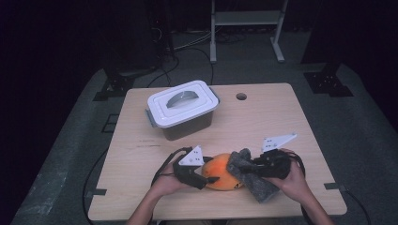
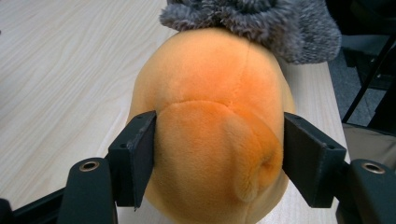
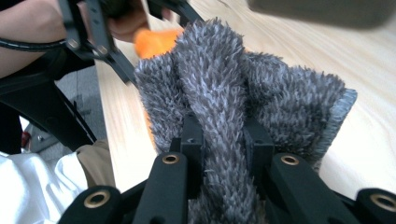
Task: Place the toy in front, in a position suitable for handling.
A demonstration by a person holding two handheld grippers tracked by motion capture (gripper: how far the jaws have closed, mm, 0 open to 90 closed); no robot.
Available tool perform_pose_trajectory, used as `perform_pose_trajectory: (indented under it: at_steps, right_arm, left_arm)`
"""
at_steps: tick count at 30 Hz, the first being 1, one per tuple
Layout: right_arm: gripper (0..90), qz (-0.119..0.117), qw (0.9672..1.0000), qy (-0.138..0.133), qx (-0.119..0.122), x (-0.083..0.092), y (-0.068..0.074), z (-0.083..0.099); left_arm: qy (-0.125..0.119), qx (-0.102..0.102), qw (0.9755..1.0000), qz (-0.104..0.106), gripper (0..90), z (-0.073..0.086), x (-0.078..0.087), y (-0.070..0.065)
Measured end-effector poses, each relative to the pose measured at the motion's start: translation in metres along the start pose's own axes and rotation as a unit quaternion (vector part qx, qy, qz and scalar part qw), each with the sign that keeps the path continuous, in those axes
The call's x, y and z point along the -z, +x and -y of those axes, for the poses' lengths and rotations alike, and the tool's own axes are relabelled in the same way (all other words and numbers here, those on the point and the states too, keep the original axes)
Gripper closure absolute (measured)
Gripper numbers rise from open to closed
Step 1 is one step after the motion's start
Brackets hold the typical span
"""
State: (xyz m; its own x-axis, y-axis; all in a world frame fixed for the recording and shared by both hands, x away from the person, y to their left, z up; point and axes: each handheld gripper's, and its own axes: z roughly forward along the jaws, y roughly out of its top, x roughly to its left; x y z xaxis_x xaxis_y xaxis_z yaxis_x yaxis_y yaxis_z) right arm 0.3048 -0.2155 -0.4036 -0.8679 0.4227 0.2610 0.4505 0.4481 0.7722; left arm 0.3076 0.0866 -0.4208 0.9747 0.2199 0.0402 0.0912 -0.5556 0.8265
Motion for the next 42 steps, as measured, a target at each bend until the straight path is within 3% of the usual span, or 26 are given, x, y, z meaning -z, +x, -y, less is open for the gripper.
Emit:
perform_pose_trajectory:
  at_steps: [6, 12, 16, 20, 25, 27, 31, 32, 35, 38, 42]
  right_arm:
    - [74.1, 0.02, 0.9993, 0.01, -0.029, 0.011, -0.013, 0.019]
    - [74.1, 0.004, 0.9999, -0.014, 0.006, 0.012, 0.004, -0.009]
    - [74.1, 0.001, 0.9995, 0.001, 0.03, 0.0, 0.013, -0.022]
    - [74.1, -0.006, 0.9999, 0.004, 0.013, -0.001, 0.005, -0.011]
    - [74.1, 0.005, 0.9998, 0.012, -0.012, 0.008, -0.005, 0.005]
    - [74.2, 0.011, 0.9999, 0.013, -0.004, 0.013, -0.002, 0.001]
    - [74.2, 0.0, 0.9998, 0.007, 0.017, 0.01, 0.008, -0.015]
    - [74.2, -0.009, 0.9992, 0.008, 0.037, 0.004, 0.019, -0.029]
    - [74.2, -0.022, 0.9979, 0.01, 0.061, -0.006, 0.03, -0.043]
    - [74.3, -0.016, 0.997, 0.025, 0.071, -0.012, 0.032, -0.048]
    - [74.3, -0.001, 0.9979, 0.032, 0.057, -0.008, 0.02, -0.041]
  left_arm:
    - [-0.001, -0.007, 1.0, 0.0, 30.0, -0.002, -0.002, -0.002]
    - [0.002, -0.039, 0.9992, -0.004, 30.1, -0.007, -0.004, -0.01]
    - [0.008, -0.038, 0.9992, -0.004, 30.5, -0.003, -0.001, -0.008]
    - [0.003, -0.024, 0.9997, 0.0, 30.3, 0.0, 0.002, -0.004]
    - [-0.001, -0.028, 0.9996, 0.0, 30.2, -0.005, -0.002, -0.006]
    - [0.001, -0.036, 0.9994, -0.002, 30.2, -0.009, -0.004, -0.009]
    - [-0.001, -0.047, 0.9989, -0.001, 30.6, -0.013, -0.006, -0.014]
    - [0.003, -0.059, 0.9983, -0.005, 30.6, -0.016, -0.007, -0.017]
    - [0.005, -0.069, 0.9976, -0.004, 30.5, -0.016, -0.007, -0.02]
    - [0.011, -0.061, 0.9981, -0.008, 30.2, -0.014, -0.004, -0.016]
    - [0.011, -0.043, 0.999, -0.009, 28.5, -0.01, -0.001, -0.01]
